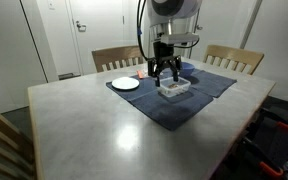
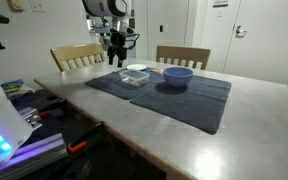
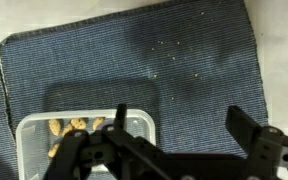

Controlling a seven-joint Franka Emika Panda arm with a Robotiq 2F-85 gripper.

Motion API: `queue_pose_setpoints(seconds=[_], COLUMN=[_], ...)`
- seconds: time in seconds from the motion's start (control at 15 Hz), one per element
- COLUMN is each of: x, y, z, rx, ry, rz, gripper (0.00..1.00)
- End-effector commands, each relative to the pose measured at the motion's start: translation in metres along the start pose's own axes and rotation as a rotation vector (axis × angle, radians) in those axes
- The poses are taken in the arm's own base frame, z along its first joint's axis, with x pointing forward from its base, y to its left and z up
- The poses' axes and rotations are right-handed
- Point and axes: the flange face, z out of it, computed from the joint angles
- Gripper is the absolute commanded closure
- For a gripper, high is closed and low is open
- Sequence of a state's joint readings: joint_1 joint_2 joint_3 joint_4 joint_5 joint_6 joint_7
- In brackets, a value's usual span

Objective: Pour the contents in the container into the bowl.

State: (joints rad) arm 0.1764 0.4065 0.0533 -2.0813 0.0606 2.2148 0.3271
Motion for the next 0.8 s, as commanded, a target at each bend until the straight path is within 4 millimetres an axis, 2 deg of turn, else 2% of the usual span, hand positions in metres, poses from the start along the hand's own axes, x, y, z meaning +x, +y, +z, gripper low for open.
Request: queue_pose_setpoints(seconds=[0.0, 0.33, 0.4, 0.73], x=[-0.003, -0.015, -0.004, -0.007], y=[0.01, 0.003, 0.003, -0.002], z=[0.0, -0.003, 0.0, 0.001], rx=[-0.02, -0.072, -0.053, -0.087], ry=[0.023, -0.047, -0.015, -0.015], rz=[-0.076, -0.196, -0.145, -0.153], gripper=[0.0, 0.0, 0.0, 0.0])
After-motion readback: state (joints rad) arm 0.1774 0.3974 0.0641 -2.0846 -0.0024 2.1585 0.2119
